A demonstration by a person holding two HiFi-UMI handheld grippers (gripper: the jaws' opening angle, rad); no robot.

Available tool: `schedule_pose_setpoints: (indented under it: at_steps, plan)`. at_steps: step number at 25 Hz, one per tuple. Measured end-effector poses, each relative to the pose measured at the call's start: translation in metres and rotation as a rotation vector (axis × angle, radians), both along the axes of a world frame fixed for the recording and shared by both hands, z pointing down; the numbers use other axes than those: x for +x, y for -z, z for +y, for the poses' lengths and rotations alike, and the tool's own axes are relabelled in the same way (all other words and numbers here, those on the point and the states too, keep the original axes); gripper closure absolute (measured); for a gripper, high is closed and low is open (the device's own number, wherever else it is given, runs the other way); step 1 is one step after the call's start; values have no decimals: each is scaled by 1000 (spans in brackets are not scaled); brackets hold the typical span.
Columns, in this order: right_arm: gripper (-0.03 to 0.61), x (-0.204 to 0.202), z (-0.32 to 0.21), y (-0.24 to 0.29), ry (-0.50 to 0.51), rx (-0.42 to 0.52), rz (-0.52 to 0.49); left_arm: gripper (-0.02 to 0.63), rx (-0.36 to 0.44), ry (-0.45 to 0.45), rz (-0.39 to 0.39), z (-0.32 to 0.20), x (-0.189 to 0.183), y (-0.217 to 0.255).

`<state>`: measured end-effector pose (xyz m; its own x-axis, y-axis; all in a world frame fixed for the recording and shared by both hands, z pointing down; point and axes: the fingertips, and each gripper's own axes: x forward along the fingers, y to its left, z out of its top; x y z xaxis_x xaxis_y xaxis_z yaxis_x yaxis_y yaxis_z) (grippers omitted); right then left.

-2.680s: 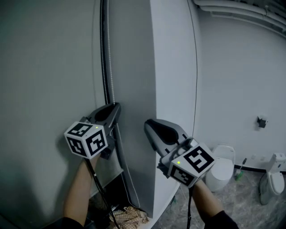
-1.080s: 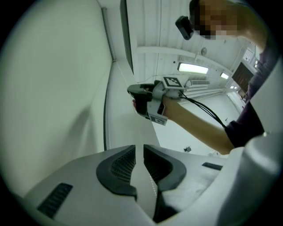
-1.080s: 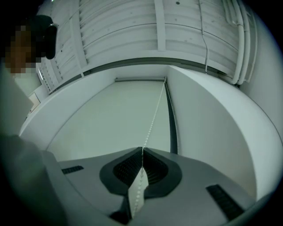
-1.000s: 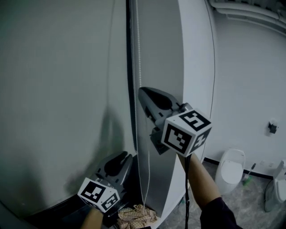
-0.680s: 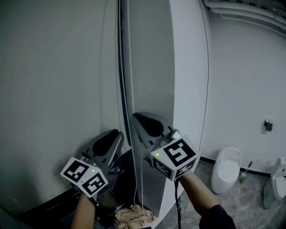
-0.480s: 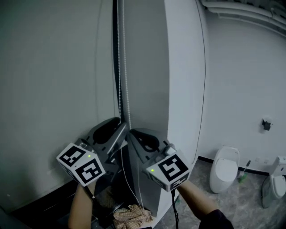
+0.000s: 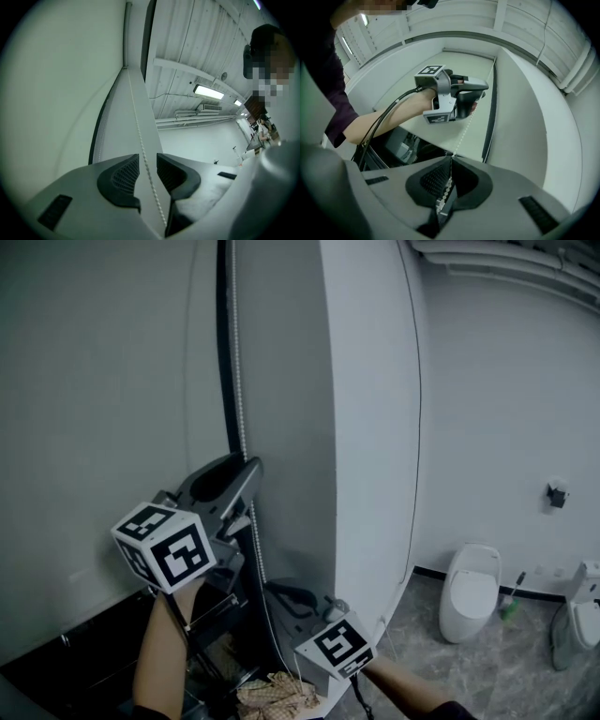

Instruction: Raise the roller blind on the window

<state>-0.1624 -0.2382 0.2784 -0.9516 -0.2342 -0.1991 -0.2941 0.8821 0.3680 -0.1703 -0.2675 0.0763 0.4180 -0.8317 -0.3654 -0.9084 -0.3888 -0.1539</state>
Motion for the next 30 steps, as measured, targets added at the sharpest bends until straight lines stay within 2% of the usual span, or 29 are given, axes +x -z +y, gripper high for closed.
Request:
schedule_pose_setpoints:
  at_steps: [6,8,12,15,18,26,30]
  plan:
    - [561,6,-2,-37,17,-77,-16,541,-12,53,-6,-12,-5,-12]
    - [561,8,-8,-36,13,-103,-35,589,10,88,-16,-13,-9,-17]
    - [560,13,-22,-25,54,-158,-56,592,68,154,-26,-3,-16,-13]
    - [560,17,-32,3,105,-247,-119,592,59,169,-39,-2,-19,-27]
    - [560,20,-38,43,180,-279,-214,592,36,171,-17,-4,-25,-50]
    - [557,7,-36,136,266,-233,-282,592,13,194,-45,2,-27,-103]
    - [510,-5,-24,173,331,-221,-288,592,-20,202,-52,8,-24,-125]
